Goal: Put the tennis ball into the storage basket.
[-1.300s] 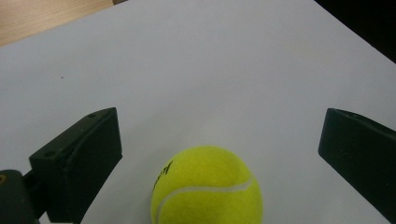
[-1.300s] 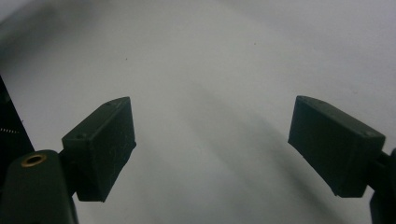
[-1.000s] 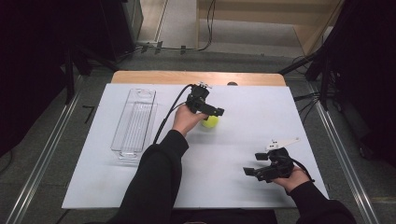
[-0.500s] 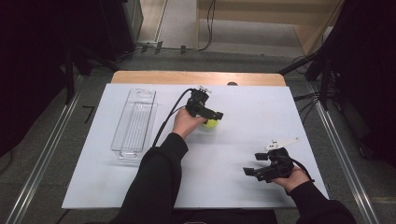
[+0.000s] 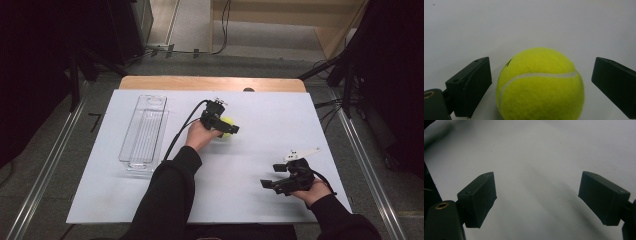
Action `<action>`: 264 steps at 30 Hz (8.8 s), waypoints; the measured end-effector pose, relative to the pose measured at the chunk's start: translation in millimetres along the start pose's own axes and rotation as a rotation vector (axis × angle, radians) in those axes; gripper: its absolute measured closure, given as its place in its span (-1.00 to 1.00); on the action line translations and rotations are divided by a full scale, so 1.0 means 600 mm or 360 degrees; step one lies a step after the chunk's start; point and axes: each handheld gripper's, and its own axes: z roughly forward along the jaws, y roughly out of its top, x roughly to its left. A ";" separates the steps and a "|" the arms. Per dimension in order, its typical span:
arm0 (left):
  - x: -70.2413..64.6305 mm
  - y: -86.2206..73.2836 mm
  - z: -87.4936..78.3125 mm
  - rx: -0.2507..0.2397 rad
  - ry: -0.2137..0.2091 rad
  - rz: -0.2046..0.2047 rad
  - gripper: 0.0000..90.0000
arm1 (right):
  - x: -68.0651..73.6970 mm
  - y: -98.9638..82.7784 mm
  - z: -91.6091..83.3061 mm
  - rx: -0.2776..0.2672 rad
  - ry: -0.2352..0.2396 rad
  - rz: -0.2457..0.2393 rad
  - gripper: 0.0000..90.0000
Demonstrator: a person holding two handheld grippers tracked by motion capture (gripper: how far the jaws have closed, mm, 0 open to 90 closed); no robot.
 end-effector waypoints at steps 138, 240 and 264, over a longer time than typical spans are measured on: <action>-0.031 -0.031 -0.233 -0.0017 -0.0162 0.0128 -0.41 | -0.006 -0.001 -0.007 -0.0017 0.0010 -0.0025 -0.72; 0.138 -0.105 -0.352 -0.0136 0.0386 -0.0310 -0.41 | -0.007 -0.002 -0.009 -0.0006 -0.0009 -0.0020 -0.72; 0.164 -0.123 -0.338 -0.0205 0.0572 -0.0456 -0.41 | -0.006 0.001 -0.003 -0.0003 0.0025 -0.0039 -0.72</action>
